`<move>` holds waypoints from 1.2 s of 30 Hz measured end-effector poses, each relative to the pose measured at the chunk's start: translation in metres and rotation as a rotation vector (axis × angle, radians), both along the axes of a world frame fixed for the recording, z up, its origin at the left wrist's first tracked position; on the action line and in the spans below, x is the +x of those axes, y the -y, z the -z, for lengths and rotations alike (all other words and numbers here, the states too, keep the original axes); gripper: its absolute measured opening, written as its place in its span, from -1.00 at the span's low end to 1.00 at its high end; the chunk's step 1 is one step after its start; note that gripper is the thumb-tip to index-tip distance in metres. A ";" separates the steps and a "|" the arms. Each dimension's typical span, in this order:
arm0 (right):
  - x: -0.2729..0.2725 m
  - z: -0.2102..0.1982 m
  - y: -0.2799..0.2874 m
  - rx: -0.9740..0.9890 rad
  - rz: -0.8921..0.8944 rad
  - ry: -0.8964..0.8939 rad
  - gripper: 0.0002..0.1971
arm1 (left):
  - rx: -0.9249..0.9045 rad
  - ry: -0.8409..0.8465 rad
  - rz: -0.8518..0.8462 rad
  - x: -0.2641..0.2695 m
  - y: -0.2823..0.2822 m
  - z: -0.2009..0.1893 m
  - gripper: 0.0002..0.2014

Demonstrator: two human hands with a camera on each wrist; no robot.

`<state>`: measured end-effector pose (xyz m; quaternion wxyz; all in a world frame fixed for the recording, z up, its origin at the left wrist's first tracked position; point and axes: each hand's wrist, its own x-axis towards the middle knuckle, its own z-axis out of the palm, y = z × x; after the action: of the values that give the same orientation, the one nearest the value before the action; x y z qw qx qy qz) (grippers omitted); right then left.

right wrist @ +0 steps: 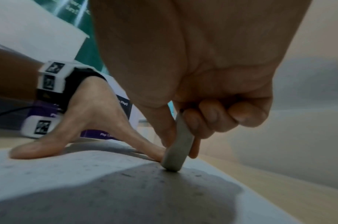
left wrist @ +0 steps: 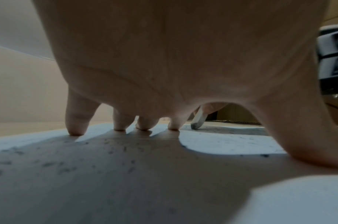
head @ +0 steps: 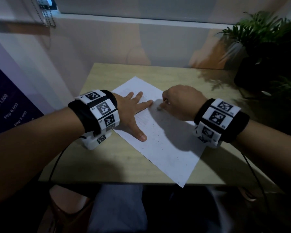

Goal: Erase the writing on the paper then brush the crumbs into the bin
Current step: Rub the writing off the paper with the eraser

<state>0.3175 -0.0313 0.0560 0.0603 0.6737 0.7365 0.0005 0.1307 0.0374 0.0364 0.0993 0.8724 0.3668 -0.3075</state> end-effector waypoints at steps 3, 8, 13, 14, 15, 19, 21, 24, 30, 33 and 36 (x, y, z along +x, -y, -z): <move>-0.016 0.001 0.014 -0.019 -0.134 -0.049 -0.77 | -0.012 0.001 0.003 0.000 -0.002 0.001 0.55; 0.005 -0.005 -0.007 -0.087 -0.006 -0.123 -0.69 | -0.015 -0.011 0.006 0.000 -0.002 0.000 0.53; -0.009 0.005 -0.002 0.022 -0.048 0.055 -0.66 | -0.009 0.006 -0.002 0.000 -0.003 0.002 0.53; -0.014 0.006 0.003 0.011 -0.082 0.033 -0.68 | -0.013 0.012 -0.002 0.000 -0.004 0.003 0.54; -0.016 0.006 0.007 -0.023 -0.105 -0.023 -0.70 | -0.014 0.014 0.000 0.000 -0.004 0.003 0.54; 0.002 -0.002 -0.006 -0.099 -0.034 -0.169 -0.70 | -0.003 -0.003 -0.003 0.000 -0.002 0.002 0.51; 0.010 -0.001 -0.013 -0.050 0.031 -0.095 -0.63 | -0.001 -0.003 -0.002 0.001 -0.002 0.001 0.52; -0.002 0.006 -0.006 0.026 -0.008 0.037 -0.62 | 0.002 0.002 0.000 0.001 -0.002 0.002 0.53; -0.001 0.001 0.005 -0.101 -0.100 -0.129 -0.60 | 0.001 0.009 0.003 0.000 -0.004 0.005 0.55; 0.014 -0.002 -0.003 -0.035 -0.020 -0.031 -0.58 | -0.007 0.012 -0.001 0.001 -0.003 0.003 0.57; 0.005 0.005 0.006 0.024 -0.067 0.051 -0.59 | -0.013 0.007 -0.004 0.001 -0.003 0.002 0.57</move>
<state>0.3225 -0.0371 0.0513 0.0710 0.6489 0.7570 0.0287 0.1312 0.0409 0.0347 0.1070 0.8722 0.3660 -0.3065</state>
